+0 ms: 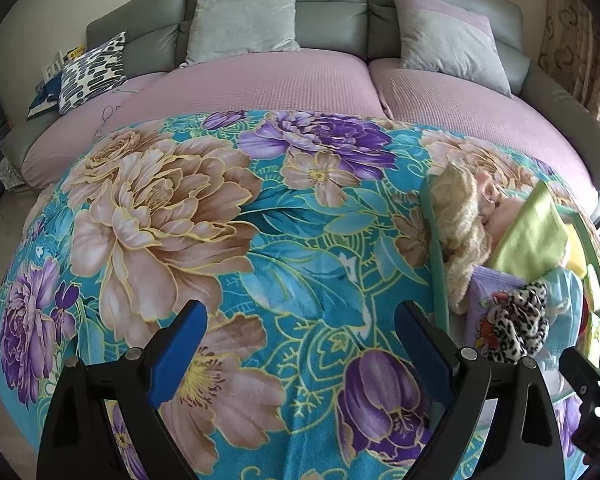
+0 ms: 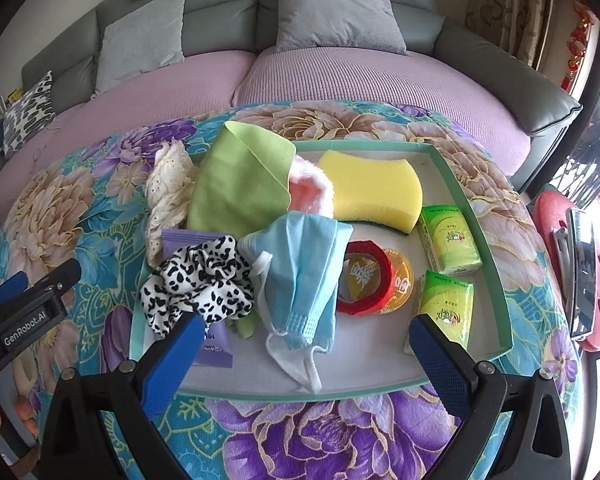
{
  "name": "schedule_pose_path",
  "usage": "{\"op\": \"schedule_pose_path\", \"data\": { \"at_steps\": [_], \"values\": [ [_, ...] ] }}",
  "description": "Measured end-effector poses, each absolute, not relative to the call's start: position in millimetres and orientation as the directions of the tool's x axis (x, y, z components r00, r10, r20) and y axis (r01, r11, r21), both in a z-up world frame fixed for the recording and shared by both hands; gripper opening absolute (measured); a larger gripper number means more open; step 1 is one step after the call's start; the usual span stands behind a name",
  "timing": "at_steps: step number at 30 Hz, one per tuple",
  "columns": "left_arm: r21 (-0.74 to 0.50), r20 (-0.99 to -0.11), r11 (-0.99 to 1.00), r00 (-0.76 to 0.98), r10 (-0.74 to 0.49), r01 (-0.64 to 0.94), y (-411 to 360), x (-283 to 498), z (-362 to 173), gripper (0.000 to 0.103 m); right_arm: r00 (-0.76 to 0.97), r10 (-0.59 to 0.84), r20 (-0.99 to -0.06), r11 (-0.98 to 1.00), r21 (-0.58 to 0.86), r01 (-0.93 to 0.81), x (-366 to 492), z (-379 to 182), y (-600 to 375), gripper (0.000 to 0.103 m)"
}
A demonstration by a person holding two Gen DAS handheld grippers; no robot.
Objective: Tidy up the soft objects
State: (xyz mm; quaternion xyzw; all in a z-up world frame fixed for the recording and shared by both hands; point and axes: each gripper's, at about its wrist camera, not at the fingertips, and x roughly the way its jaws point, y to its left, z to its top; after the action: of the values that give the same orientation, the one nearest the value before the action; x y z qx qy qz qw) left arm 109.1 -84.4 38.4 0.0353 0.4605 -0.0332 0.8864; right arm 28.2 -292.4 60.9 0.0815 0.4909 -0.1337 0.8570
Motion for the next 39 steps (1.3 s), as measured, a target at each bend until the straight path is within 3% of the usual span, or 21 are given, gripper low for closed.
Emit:
{"op": "schedule_pose_path", "data": {
  "at_steps": [15, 39],
  "values": [
    [0.173, -0.795, 0.983, 0.598, 0.103, 0.06, -88, 82, 40, 0.095, 0.414, -0.113, -0.903, 0.968, -0.005, 0.252, 14, 57, -280, 0.103],
    [0.194, -0.834, 0.978, 0.538, 0.123, 0.077, -74, 62, 19, 0.095, 0.385, -0.089, -0.918, 0.974, 0.0, 0.225, 5, 50, -271, 0.103]
  ]
}}
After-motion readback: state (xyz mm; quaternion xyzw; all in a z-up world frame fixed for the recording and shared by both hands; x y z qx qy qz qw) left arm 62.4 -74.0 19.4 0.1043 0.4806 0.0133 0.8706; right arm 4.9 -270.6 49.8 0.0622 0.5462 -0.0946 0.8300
